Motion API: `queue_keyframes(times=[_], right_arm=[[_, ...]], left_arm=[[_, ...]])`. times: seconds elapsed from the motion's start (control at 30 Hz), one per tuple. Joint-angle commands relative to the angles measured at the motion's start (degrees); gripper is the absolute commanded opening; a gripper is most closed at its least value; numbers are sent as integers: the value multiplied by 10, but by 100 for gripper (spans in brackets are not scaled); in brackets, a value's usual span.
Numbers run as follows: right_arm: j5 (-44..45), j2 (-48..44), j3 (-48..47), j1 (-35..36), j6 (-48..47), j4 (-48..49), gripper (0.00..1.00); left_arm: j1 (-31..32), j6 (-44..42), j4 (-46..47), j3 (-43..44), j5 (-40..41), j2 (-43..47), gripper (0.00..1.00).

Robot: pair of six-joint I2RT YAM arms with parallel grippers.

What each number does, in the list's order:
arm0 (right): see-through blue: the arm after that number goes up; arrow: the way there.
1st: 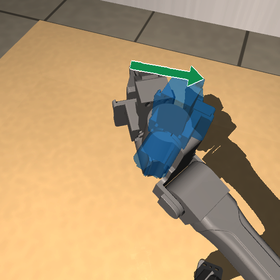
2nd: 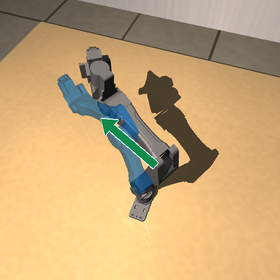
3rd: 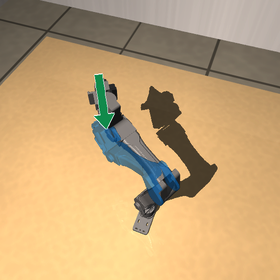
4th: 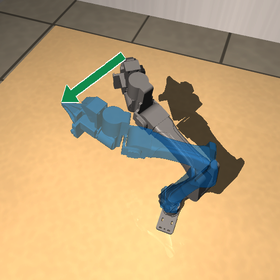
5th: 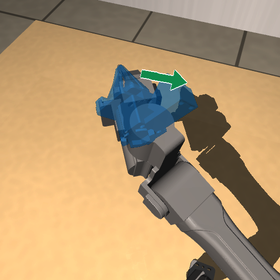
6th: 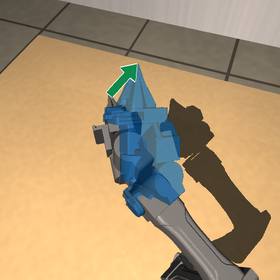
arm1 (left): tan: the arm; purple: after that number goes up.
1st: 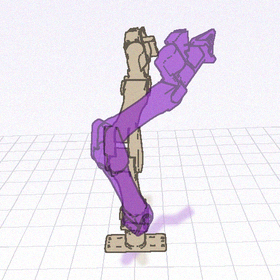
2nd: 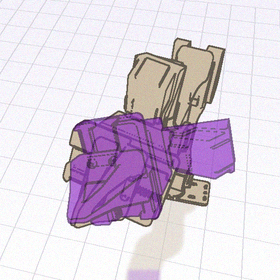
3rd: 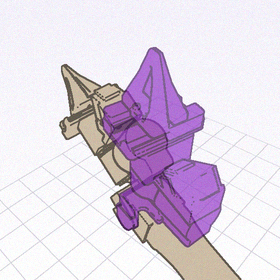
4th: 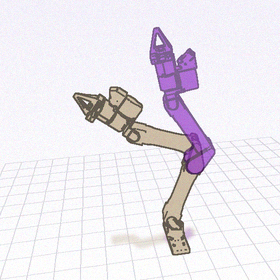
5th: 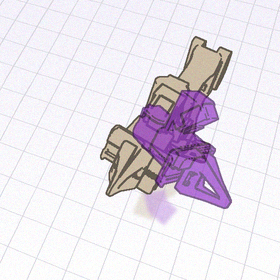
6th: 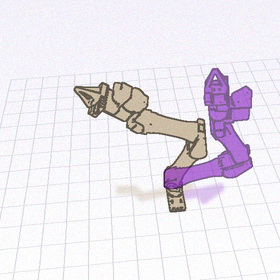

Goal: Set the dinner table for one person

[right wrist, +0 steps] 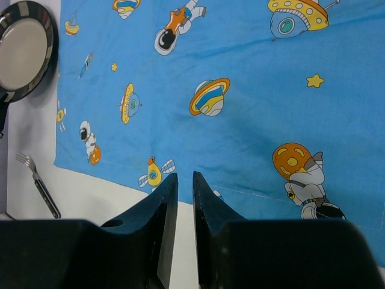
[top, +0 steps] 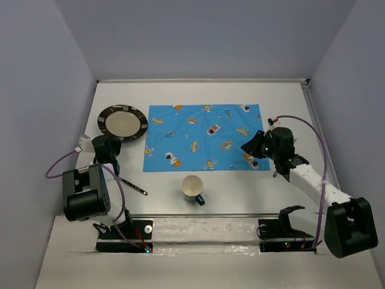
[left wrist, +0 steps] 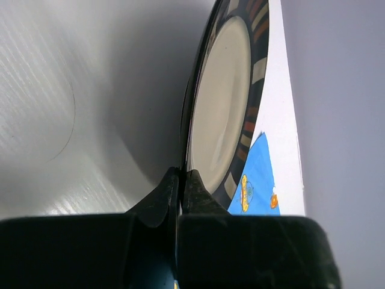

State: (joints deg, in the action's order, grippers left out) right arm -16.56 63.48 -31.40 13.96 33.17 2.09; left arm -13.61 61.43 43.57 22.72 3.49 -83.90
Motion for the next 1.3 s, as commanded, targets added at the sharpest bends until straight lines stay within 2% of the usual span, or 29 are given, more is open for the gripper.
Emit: queue_keyframes(times=[0.0, 0.3, 0.4, 0.43, 0.47, 0.53, 0.57, 0.6, 0.63, 0.73, 0.77, 0.97, 1.27], right_arm=[[-7, 0, -27, 5, -11, 13, 22], [-1, 6, -24, 5, -16, 13, 26], [1, 7, -24, 5, -17, 13, 32], [3, 6, -24, 5, -17, 13, 37], [5, 4, -24, 5, -16, 13, 40], [10, 0, -25, 5, -14, 13, 52], [11, -2, -25, 5, -14, 13, 62], [12, -5, -27, 5, -13, 11, 64], [13, -11, -28, 5, -11, 10, 71], [20, -27, -31, 5, -9, 2, 71], [25, -33, -32, 5, -11, -6, 71], [79, -67, -41, 5, -32, -51, 71], [112, -92, -41, 5, -35, -70, 69]], left_arm=[[0, -32, 57, 4, -22, 76, 0], [0, -25, 55, 60, -102, 223, 0], [3, -18, 54, 65, -141, 248, 0], [8, -16, 55, 66, -169, 249, 0], [13, -16, 57, 67, -187, 244, 0], [31, -17, 62, 69, -221, 232, 0], [57, -18, 75, 68, -253, 213, 0], [72, -16, 86, 66, -268, 202, 0], [86, -8, 102, 59, -293, 192, 0], [132, 14, 178, 52, -326, 152, 0], [161, 13, 186, 58, -334, 128, 0], [245, -2, 214, 115, -397, 28, 0], [284, -2, 233, 152, -415, -78, 0]])
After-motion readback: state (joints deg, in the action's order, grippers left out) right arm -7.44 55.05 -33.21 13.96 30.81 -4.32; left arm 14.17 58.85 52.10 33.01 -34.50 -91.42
